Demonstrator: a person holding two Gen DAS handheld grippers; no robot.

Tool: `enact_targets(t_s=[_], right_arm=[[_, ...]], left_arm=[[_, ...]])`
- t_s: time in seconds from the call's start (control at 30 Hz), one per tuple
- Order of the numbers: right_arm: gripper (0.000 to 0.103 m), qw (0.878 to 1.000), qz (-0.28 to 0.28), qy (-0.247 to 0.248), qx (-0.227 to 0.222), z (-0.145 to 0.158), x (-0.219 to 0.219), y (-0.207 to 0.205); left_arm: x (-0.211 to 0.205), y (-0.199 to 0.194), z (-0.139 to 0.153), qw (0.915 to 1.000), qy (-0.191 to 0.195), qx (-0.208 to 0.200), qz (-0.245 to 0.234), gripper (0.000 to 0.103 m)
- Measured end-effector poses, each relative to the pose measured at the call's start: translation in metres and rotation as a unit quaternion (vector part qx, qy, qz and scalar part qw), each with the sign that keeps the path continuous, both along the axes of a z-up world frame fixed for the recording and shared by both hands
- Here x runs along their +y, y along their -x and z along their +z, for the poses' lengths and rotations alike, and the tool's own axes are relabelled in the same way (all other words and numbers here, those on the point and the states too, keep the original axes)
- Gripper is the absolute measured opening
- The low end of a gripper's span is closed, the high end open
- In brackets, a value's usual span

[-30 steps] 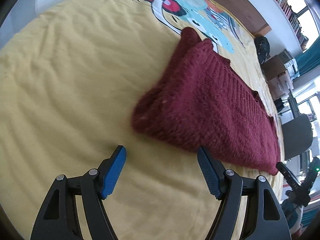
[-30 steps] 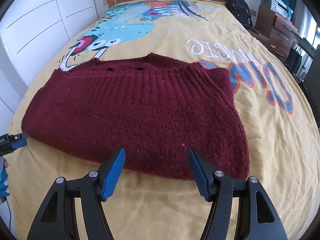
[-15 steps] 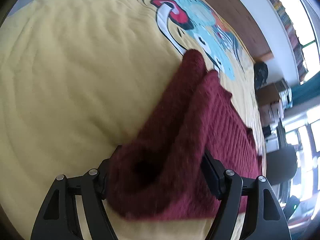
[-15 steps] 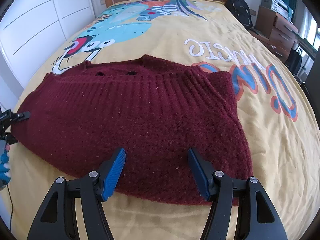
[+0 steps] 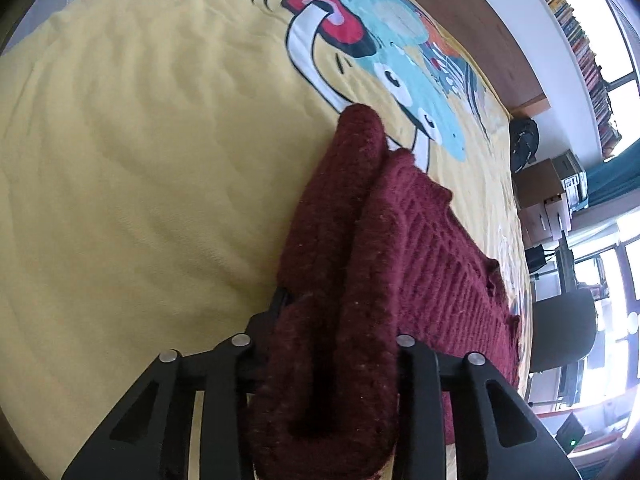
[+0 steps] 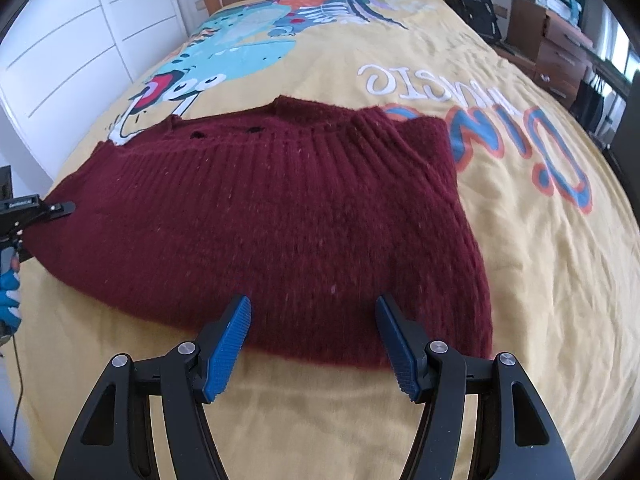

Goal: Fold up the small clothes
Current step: 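Grasp one end of the folded sweater with the left gripper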

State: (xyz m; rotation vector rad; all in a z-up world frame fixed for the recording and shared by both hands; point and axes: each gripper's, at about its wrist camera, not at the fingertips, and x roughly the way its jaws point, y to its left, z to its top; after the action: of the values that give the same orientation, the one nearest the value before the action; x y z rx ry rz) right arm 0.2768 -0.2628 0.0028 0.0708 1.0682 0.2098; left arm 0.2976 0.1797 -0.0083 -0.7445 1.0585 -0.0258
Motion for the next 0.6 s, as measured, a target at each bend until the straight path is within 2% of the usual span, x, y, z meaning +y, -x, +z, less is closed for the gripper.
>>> enact_targets(t_s=[0.13, 0.37, 0.6], right_arm=[[0.067, 1.000, 0.006, -0.018, 0.018, -0.003, 0.001, 0.018], [0.067, 0.998, 0.021, -0.043, 0.051, -0.019, 0.012, 0.047], [0.067, 0.997, 0.022, -0.059, 0.053, -0.020, 0.007, 0.062]], left_arm=[[-0.008, -0.005, 0.011, 1.0000, 0.005, -0.004, 0.000, 0.026], [-0.047, -0.019, 0.042, 0.9990, 0.000, -0.019, -0.042, 0.026], [-0.086, -0.028, 0.056, 0.9974, -0.009, -0.028, -0.067, 0.025]])
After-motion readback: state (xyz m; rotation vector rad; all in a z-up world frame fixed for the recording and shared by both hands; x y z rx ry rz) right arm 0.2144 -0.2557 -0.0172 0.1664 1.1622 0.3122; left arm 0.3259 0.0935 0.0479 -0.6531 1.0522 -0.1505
